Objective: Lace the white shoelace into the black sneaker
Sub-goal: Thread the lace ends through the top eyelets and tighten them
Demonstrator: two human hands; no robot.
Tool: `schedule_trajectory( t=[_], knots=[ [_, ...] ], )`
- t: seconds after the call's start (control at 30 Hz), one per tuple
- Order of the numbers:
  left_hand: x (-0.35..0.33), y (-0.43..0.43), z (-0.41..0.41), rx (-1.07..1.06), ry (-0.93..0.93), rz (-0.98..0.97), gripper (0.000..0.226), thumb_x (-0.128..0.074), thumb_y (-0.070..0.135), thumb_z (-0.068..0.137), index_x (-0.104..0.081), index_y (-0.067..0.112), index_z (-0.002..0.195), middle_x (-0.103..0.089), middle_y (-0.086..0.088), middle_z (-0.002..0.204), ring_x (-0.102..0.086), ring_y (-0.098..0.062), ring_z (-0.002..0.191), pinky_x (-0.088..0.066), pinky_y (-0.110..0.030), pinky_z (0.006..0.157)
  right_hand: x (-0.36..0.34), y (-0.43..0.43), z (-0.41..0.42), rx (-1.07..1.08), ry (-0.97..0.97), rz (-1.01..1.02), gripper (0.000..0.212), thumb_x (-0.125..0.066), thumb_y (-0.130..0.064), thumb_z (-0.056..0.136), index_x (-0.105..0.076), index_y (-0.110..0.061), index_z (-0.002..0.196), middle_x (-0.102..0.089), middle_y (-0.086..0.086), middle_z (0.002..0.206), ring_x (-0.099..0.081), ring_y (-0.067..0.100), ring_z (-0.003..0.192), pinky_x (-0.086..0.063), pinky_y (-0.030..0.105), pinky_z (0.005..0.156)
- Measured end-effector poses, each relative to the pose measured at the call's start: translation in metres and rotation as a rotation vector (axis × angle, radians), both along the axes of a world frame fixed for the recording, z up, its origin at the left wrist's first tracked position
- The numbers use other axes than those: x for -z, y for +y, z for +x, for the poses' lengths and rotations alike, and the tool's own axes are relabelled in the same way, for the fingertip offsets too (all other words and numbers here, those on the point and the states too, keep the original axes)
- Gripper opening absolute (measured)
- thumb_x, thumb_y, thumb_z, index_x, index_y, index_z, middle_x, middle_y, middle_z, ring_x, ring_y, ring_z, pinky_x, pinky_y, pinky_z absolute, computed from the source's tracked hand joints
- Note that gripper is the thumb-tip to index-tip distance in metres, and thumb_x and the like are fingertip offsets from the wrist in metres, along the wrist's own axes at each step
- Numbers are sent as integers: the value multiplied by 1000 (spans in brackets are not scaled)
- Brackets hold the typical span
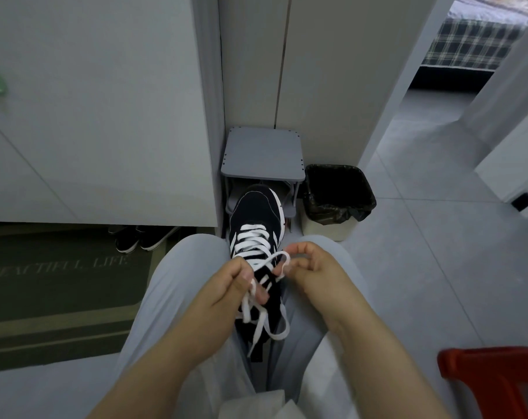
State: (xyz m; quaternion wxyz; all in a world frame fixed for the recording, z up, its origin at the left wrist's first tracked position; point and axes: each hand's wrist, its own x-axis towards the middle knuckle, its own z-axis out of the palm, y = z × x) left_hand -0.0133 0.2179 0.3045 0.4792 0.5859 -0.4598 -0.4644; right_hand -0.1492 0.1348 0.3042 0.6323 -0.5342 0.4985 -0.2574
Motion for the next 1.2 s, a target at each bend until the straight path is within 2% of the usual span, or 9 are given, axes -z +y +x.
schedule_trajectory(
  t=[0.13,0.27,0.43,0.57,0.73,0.87,1.0,1.1,1.2],
  knots=[
    [4,-5,7,-108,-81,3,36,-36,32,97,-41,15,66,-43,7,55,-44,-4,54,-43,-15,58,3,-3,-1,-90,128,-20,32,-51,-4,89,-47,-21,116,-64,2,84,-57,6,71,-41,17,64],
    [6,-9,16,-61,-393,56,17,-46,35,93,-48,22,82,-56,3,64,-50,-12,56,-41,-22,55,9,6,4,-175,314,-294,37,-63,-13,80,-45,-25,111,-55,-9,89,-55,4,78,-46,18,72],
    [16,-17,24,153,-834,51,9,-56,37,88,-60,28,86,-56,12,85,-52,-4,76,-45,-21,75,18,12,8,-108,451,-591,36,-68,-19,79,-39,-32,97,-42,-14,99,-48,-1,81,-39,11,65],
    [15,-19,24,190,-848,11,10,-57,34,88,-65,30,83,-44,17,79,-46,0,73,-35,-11,65,24,13,5,-181,409,-715,37,-64,-8,78,-39,-35,79,-41,-17,87,-46,2,73,-39,16,61],
    [16,-12,20,184,-622,0,15,-62,33,84,-55,30,71,-49,10,86,-50,-3,77,-39,-13,67,25,16,1,-465,585,-807,19,-61,-33,85,-61,-30,103,-47,-10,97,-52,9,83,-44,28,71],
    [13,-9,16,13,-519,-15,27,-49,35,91,-63,18,77,-59,2,73,-54,-8,68,-45,-25,64,12,11,-7,-352,350,-694,9,-68,-28,81,-63,-29,74,-45,-11,80,-49,4,68,-38,16,63],
    [26,-14,11,-62,-833,-90,10,-62,30,85,-68,26,91,-63,11,80,-58,-9,76,-45,-24,68,-13,1,-40,-287,166,-588,24,-69,-41,69,-60,-19,66,-59,-1,80,-44,3,61,-34,10,58],
    [38,-18,5,-28,-1046,-104,22,-85,31,56,-70,23,69,-60,9,65,-59,-15,57,-44,-27,51,-21,-2,-55,-173,141,-500,31,-71,-44,67,-58,-18,57,-66,0,75,-43,4,57,-34,13,54],
    [40,-22,3,-33,-1180,-149,28,-90,26,42,-68,22,59,-57,5,57,-56,-17,49,-43,-29,46,-15,-7,-64,18,125,-491,37,-70,-30,73,-47,-11,51,-64,6,68,-49,10,58,-36,16,54]
  ],
)
